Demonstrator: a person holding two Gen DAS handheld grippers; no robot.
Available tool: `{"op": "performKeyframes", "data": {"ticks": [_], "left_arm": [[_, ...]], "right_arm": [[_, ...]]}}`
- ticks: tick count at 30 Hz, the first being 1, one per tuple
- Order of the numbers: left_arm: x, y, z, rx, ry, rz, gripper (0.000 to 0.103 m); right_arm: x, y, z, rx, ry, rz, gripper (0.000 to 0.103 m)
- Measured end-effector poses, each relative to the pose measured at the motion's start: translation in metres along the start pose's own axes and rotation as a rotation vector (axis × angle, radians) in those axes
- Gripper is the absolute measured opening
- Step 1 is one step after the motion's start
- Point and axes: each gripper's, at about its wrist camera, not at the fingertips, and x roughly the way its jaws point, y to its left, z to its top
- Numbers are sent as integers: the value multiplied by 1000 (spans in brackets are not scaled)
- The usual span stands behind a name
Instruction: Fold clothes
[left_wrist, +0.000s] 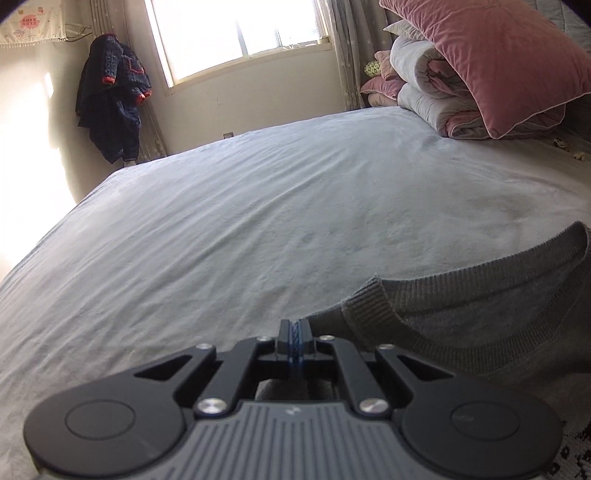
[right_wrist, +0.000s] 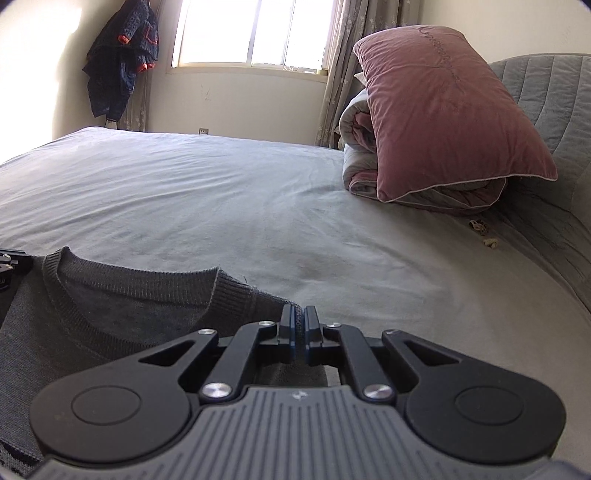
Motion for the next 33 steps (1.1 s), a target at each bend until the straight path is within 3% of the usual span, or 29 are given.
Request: {"op": "performKeyframes", "data": {"ticks": [6, 8, 9, 11, 14, 18, 24, 33], "left_arm": [[11, 1, -16, -57, 63, -47, 13], [9, 7, -20, -92, 81, -63, 35], [7, 12, -20, -123, 88, -74, 38], [-2, 22, -24, -167, 107, -91, 43], [-20, 35, -32, -231, 140, -127, 58], [-51, 48, -46, -298, 190, -187, 62], [-97, 59, -81, -305, 267, -216, 66], [-139, 88, -137, -567, 368, -344, 66]], "right_arm": [[5, 4, -15, 15, 54, 29, 14], [0, 4, -15, 18, 63, 33, 15], [-3, 3, -15, 26, 66, 40, 17], [-13, -2, -14, 46, 68, 52, 36], [-29, -9, -13, 61, 71, 64, 41], [-57, -16, -17, 72, 89, 70, 41], [-104, -28, -28, 107, 118, 82, 48], [-148, -36, -67, 189, 181, 101, 53]]}}
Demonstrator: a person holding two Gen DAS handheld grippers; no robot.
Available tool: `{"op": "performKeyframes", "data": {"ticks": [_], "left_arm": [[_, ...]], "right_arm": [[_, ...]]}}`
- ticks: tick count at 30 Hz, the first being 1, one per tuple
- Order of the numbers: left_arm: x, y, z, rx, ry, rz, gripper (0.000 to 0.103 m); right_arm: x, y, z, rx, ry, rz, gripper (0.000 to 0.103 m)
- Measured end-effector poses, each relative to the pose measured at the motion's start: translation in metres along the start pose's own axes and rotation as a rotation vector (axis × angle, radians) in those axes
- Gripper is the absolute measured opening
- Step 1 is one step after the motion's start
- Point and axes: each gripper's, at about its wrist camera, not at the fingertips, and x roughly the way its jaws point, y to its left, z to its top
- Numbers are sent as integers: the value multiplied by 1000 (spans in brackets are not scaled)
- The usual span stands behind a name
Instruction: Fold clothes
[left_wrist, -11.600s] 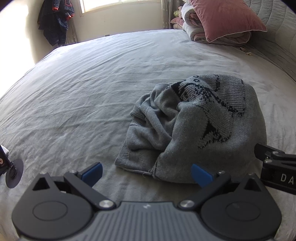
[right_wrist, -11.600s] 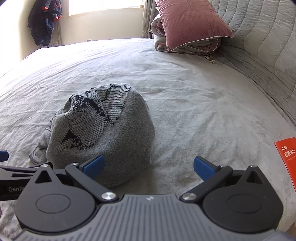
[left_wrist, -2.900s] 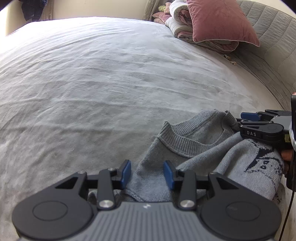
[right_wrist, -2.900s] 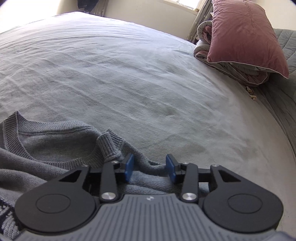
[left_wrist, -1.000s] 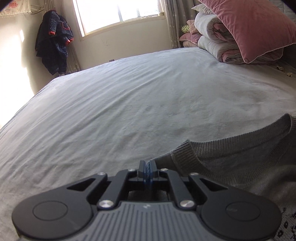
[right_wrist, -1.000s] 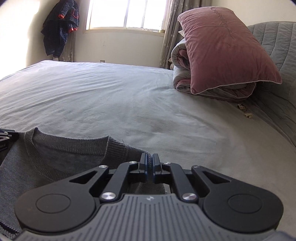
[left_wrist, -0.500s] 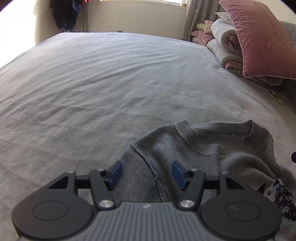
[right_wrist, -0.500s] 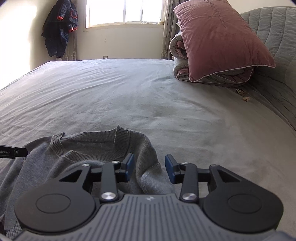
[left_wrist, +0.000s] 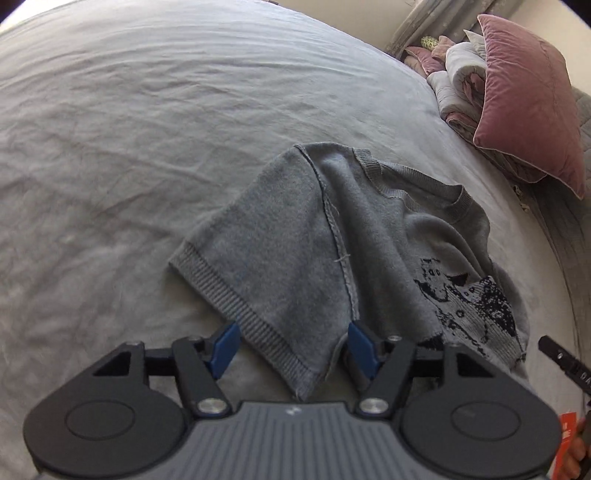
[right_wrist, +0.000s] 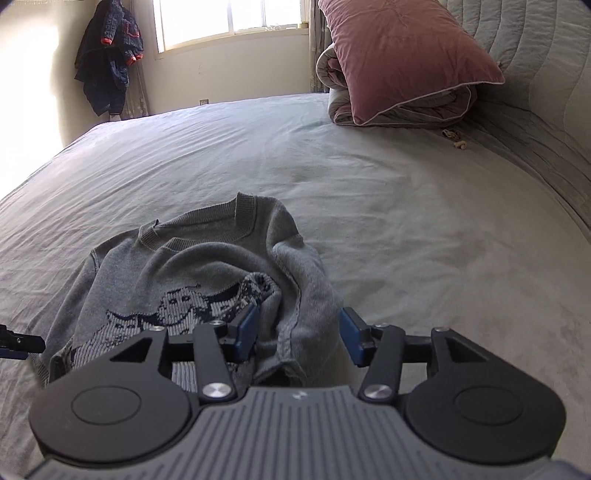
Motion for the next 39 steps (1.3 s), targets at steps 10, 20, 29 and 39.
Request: {"op": "performKeyframes", "data": {"ticks": [10, 20, 29, 39], "left_arm": [[24, 2, -18, -187, 128, -203, 62], [50, 8, -10, -380, 97, -258, 41], [45, 13, 9, -318, 38, -191, 8], [1, 10, 49, -94, -299, 20, 7]], "right_arm": [[15, -6, -24, 1, 73, -38, 53], [37, -15, -22, 97, 94, 36, 44], [44, -20, -18, 157, 73, 28, 7], [28, -37, 4, 189, -72, -105, 6]]}}
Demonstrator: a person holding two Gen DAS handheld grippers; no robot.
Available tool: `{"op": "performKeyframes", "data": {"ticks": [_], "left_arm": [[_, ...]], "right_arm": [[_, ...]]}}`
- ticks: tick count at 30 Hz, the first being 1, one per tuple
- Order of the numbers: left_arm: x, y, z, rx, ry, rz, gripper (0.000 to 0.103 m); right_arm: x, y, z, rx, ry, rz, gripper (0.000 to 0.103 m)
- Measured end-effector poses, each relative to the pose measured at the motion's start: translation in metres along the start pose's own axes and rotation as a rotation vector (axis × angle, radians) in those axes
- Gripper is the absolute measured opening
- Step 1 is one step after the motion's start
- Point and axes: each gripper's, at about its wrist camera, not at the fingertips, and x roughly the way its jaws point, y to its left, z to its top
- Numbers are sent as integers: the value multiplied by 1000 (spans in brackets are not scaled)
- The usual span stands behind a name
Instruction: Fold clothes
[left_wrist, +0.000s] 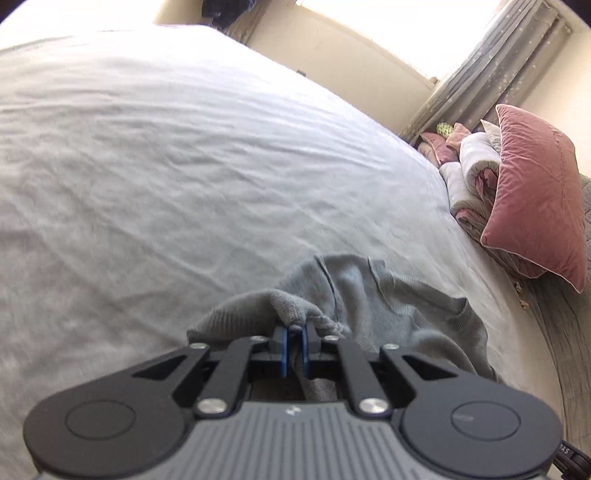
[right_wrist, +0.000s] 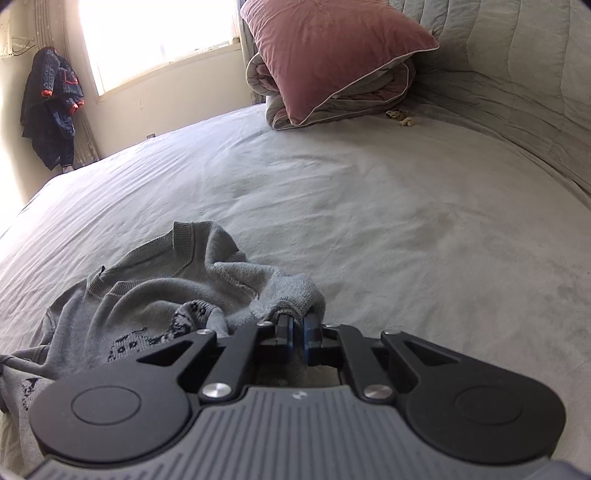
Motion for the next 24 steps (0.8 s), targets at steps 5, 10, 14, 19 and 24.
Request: {"op": "performKeyframes", "data": {"ticks": [5, 10, 14, 19, 24], "left_arm": [[6, 4, 5, 10, -1, 19, 11], [7, 2, -3, 13, 61, 6, 37], [-3, 5, -6, 13, 92, -21, 52], [-11, 15, -14, 27, 147, -29, 60], [-16, 21, -28, 21, 212, -73, 60]], "right_arm": [[9, 0, -2, -6, 12, -15, 7], [4, 0, -3, -13, 47, 15, 17], [-5, -3, -5, 1, 55, 35, 47], [-14, -3, -12, 43, 107, 90, 47], [-16, 4, -23, 132, 200, 175, 47]]}}
